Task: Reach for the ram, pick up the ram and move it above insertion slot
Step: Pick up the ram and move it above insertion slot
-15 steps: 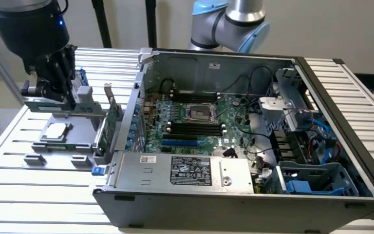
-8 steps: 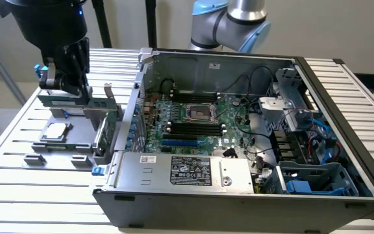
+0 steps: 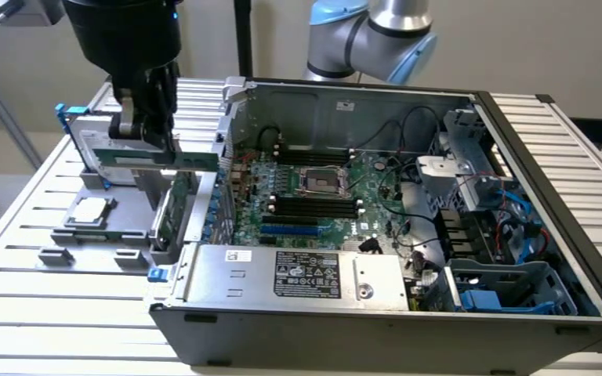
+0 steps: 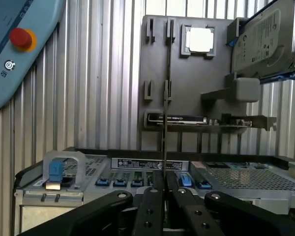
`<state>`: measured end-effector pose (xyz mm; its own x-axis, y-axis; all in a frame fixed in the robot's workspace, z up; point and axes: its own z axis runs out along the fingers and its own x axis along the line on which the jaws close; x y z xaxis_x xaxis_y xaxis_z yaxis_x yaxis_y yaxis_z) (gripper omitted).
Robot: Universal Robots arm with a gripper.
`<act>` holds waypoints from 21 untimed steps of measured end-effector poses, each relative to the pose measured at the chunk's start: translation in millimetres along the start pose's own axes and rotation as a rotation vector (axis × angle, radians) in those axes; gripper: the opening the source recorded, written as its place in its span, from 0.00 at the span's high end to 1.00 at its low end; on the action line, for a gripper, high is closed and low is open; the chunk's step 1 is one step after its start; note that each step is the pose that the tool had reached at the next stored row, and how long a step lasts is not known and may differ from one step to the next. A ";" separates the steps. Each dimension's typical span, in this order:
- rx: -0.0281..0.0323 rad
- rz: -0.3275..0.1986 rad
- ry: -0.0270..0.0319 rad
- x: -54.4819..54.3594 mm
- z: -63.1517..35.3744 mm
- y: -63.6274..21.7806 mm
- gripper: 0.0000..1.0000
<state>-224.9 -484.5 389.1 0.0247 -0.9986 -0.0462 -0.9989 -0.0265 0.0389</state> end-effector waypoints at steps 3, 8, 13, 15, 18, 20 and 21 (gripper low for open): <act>0.0004 -0.001 -0.0119 0.3 -0.8 -13.4 0.87; 0.0006 -0.001 -0.0233 0.9 -1.8 -36.2 0.87; 0.0006 -0.001 -0.0269 0.7 -2.6 -58.8 0.87; 0.0006 -0.001 -0.0269 -0.4 -2.9 -67.9 0.87; 0.0006 -0.001 -0.0268 -3.1 -3.2 -81.2 0.87; 0.0007 -0.001 -0.0269 -5.1 -3.3 -89.3 0.87; 0.0007 -0.001 -0.0270 -6.1 -3.4 -93.2 0.87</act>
<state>-131.8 -476.0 389.2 0.0249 -0.9970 -0.0731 -0.9989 -0.0277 0.0381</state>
